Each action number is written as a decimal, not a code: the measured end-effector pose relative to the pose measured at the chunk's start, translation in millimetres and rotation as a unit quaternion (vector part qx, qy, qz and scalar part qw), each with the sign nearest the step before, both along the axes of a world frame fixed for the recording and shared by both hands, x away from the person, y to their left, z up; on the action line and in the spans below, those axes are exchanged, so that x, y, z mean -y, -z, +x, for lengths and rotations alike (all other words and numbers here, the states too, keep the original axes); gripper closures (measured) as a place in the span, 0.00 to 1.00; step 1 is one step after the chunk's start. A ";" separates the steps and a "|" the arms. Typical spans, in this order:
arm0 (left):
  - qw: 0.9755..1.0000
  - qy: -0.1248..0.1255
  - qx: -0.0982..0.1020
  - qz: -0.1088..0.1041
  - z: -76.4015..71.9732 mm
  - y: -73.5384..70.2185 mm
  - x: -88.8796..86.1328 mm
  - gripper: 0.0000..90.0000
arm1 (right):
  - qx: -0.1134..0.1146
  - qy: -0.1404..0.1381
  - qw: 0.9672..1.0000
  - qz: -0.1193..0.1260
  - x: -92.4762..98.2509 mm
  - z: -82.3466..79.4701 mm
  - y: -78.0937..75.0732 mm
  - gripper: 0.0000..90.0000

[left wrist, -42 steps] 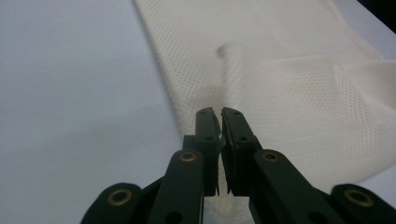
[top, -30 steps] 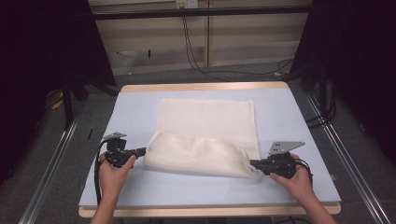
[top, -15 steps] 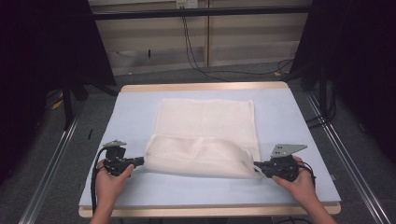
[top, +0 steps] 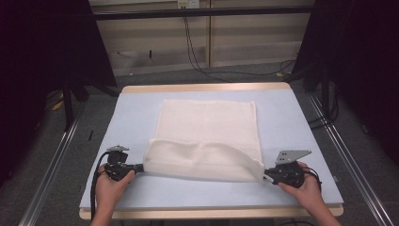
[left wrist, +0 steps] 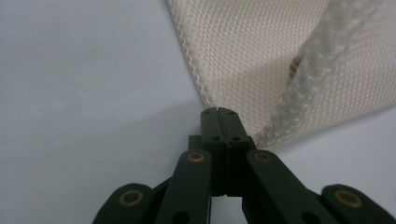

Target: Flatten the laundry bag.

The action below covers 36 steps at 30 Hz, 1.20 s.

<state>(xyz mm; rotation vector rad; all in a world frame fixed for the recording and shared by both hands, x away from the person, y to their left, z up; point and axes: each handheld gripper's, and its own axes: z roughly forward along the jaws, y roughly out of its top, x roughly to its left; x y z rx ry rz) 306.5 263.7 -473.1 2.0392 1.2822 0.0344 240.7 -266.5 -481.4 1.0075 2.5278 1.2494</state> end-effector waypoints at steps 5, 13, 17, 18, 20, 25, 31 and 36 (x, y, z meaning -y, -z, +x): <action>1.000 -0.019 0.008 -0.019 0.9 -1.6 -4.0 1.00 | 0.003 0.002 1.000 0.004 1.7 -0.1 -1.6 0.96; 0.998 -0.042 0.028 -0.037 12.0 -5.7 -8.7 0.90 | 0.014 0.022 1.000 0.011 9.0 -0.1 -5.1 0.85; 0.998 -0.041 0.027 -0.041 15.5 -4.2 -6.4 0.82 | 0.023 0.045 0.998 0.024 15.7 1.5 -9.1 0.78; 0.998 -0.041 0.027 -0.041 15.5 -4.2 -6.4 0.81 | 0.023 0.045 0.998 0.024 15.7 1.5 -9.1 0.78; 0.998 -0.031 0.025 -0.039 15.7 -3.4 -2.1 0.79 | 0.031 0.077 0.996 0.022 22.0 3.0 -10.5 0.73; 0.999 -0.018 0.015 -0.026 15.2 -0.3 5.2 0.76 | 0.015 0.118 0.993 -0.003 24.7 6.5 -4.1 0.70; 1.000 -0.005 0.003 -0.026 14.9 2.5 8.4 0.78 | -0.003 0.112 0.993 -0.031 15.8 7.5 2.0 0.79; 1.000 0.005 0.009 -0.010 14.7 2.2 11.7 0.86 | -0.016 0.101 0.994 -0.028 15.7 9.8 1.8 1.00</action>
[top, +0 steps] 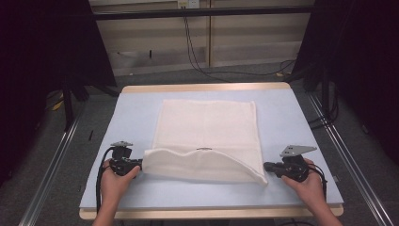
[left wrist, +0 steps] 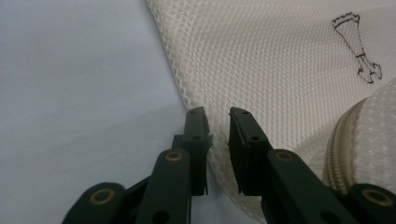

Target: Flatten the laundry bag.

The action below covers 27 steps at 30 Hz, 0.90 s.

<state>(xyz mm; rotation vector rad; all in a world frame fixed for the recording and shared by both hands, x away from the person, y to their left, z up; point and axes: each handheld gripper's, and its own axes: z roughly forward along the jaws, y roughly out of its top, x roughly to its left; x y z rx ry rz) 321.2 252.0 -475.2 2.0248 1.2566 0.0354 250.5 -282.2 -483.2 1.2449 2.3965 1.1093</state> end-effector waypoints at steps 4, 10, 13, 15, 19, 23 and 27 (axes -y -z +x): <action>1.000 0.004 0.000 0.002 1.1 -0.2 2.7 0.95 | 0.003 -0.002 1.000 -0.008 -3.8 1.4 -0.8 1.00; 1.000 0.002 0.002 0.014 2.9 -2.4 6.9 0.97 | -0.001 0.037 0.999 0.003 -1.1 5.1 -0.8 0.96; 1.000 -0.003 0.000 0.008 2.7 -1.9 6.3 0.98 | 0.018 0.062 0.998 0.001 0.2 5.0 -1.1 0.79; 1.000 -0.005 -0.001 0.009 2.8 -2.2 6.5 0.98 | 0.008 0.066 0.998 0.014 -1.9 6.0 0.5 0.74; 1.000 -0.005 0.001 0.012 3.6 -2.3 6.7 0.98 | 0.011 0.068 0.998 0.016 -5.7 7.9 -0.2 0.70; 1.000 -0.005 0.004 0.014 4.1 -2.4 6.7 0.98 | 0.014 0.081 0.996 0.030 -4.4 9.7 -5.0 0.67; 1.000 -0.006 0.006 0.015 4.2 -2.7 7.2 0.98 | -0.003 0.067 0.998 0.012 -13.5 11.6 0.0 0.74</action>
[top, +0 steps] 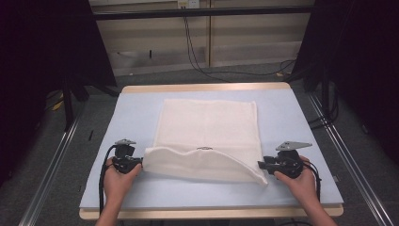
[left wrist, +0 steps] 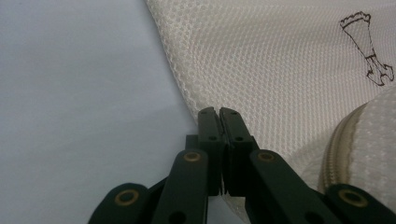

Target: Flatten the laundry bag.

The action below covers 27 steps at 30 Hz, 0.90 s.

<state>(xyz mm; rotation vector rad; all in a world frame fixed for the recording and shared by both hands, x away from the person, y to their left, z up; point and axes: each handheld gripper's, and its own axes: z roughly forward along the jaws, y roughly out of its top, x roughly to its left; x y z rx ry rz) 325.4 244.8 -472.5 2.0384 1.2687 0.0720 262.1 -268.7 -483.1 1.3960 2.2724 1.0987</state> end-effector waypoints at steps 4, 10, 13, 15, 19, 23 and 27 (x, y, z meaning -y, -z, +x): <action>1.000 -0.001 -0.001 -0.001 1.6 0.2 0.5 0.98 | -0.007 -0.009 1.000 0.002 -2.6 2.3 -2.4 0.96; 1.000 -0.005 0.005 -0.001 9.8 0.7 3.2 0.98 | 0.003 -0.006 1.000 -0.015 -5.5 15.0 -5.4 0.98; 1.000 -0.007 0.008 0.000 13.7 0.6 4.8 0.98 | 0.007 -0.003 1.000 -0.019 -5.3 22.0 -6.1 0.98; 1.000 -0.010 0.014 -0.002 18.4 1.0 5.7 0.98 | 0.009 -0.001 1.000 -0.019 -4.6 27.8 -6.5 0.98; 1.000 -0.013 0.013 -0.004 22.5 1.9 6.6 0.98 | 0.013 0.002 1.000 -0.020 -3.8 34.9 -5.7 0.98; 1.000 -0.017 0.014 -0.007 27.5 2.5 9.0 0.98 | 0.018 0.011 1.000 -0.015 0.0 48.8 -4.5 0.98; 1.000 -0.018 0.018 -0.006 28.4 3.5 11.7 0.98 | 0.014 0.013 1.000 -0.012 3.1 60.4 -4.5 0.97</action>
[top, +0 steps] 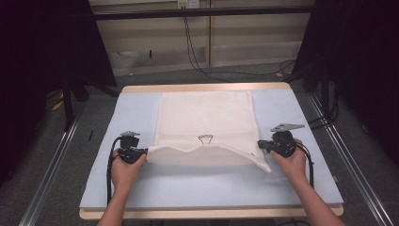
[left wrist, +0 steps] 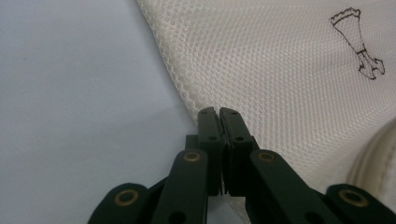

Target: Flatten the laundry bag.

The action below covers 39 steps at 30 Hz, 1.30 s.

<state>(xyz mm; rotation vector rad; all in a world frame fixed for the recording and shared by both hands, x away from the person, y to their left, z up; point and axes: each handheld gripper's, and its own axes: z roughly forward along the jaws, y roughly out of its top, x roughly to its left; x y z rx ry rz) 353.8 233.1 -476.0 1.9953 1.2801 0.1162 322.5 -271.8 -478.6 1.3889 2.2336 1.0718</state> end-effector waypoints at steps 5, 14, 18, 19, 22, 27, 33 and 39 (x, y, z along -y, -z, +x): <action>1.000 -0.004 0.004 -0.009 -3.3 -1.4 -2.6 0.96 | 0.003 0.001 1.000 0.006 0.6 -1.3 -3.2 0.91; 1.000 -0.006 0.000 -0.008 -15.5 -10.3 -4.7 0.79 | 0.009 0.003 1.000 0.012 4.2 -25.4 -6.3 0.72; 1.000 -0.007 -0.008 -0.003 -20.8 -12.2 -5.7 0.74 | 0.015 0.000 1.000 0.008 5.1 -37.1 -5.4 0.64; 1.000 -0.007 -0.006 -0.001 -22.7 -12.1 -6.3 0.74 | 0.015 0.000 1.000 0.008 5.1 -37.1 -5.4 0.64; 1.000 -0.006 -0.014 -0.008 -30.3 -11.0 -7.5 0.70 | 0.015 -0.009 1.000 0.014 3.8 -47.1 -7.8 0.64; 1.000 -0.005 -0.027 0.007 -36.7 -6.5 -6.5 0.68 | 0.000 -0.010 1.000 0.019 1.5 -55.1 -5.3 0.67; 1.000 0.002 -0.026 0.007 -38.5 -5.5 2.1 0.68 | -0.015 -0.017 1.000 0.016 -2.0 -57.0 -0.6 0.71; 0.999 0.004 -0.019 0.036 -39.4 -6.5 5.4 0.82 | -0.029 -0.026 0.999 0.011 -4.0 -58.7 2.1 0.82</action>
